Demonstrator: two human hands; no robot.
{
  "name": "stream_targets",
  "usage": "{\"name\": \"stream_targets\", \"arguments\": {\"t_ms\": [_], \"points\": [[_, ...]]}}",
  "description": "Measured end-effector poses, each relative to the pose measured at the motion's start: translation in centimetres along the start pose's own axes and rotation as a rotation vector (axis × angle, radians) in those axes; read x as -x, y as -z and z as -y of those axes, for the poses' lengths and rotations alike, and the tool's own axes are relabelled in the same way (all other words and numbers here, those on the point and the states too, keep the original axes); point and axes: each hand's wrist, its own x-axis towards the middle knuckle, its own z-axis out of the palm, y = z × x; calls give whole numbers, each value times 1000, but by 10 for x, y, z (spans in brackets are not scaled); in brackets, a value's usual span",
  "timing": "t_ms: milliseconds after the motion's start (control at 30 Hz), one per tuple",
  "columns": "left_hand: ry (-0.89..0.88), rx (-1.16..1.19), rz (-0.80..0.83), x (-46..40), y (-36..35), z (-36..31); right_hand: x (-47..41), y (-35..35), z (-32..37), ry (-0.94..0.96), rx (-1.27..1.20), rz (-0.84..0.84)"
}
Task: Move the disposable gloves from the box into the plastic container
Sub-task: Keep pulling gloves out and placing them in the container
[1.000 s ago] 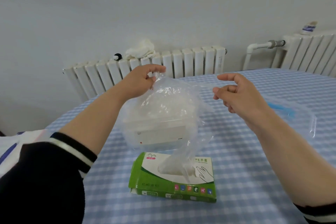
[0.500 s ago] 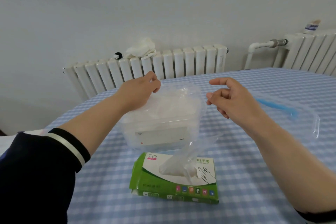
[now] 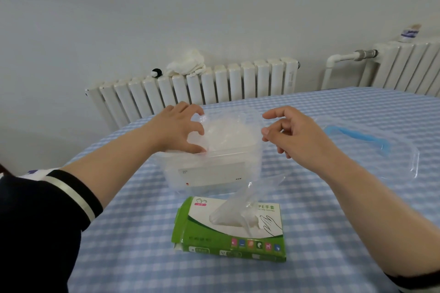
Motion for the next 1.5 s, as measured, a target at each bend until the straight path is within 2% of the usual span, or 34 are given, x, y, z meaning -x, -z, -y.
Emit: {"name": "stream_targets", "arguments": {"t_ms": [167, 300, 367, 500, 701, 767, 867, 967, 1067, 1201, 1434, 1501], "points": [[1, -215, -93, 7, 4, -5, 1, -4, -3, 13, 15, 48], [-6, -246, -125, 4, 4, -13, 5, -13, 2, 147, -41, -102], [11, -249, -97, 3, 4, -14, 8, -21, 16, 249, -55, -117], [9, -299, -27, -4, 2, -12, -6, -39, 51, 376, 73, 120], [22, -305, 39, -5, 8, -20, -73, -75, 63, 165, 316, 455], [90, -171, 84, -4, 5, -20, -88, -83, 59, 93, 396, 554], [233, 192, 132, 1, 2, -17, -99, -92, 48, 11, 550, 662], [273, 261, 194, 3, 0, -19, -99, -99, 33, -42, 809, 743], [312, 234, 355, 5, 1, -20, -98, -102, 23, -67, 1013, 775], [431, 274, 456, 3, -6, -16, -96, -98, 24, -106, 1060, 803], [521, 312, 456, 9, 5, -22, -100, -87, 16, -77, 1184, 831], [477, 278, 444, 10, 5, -21, -96, -83, 25, -60, 1212, 836]]}}
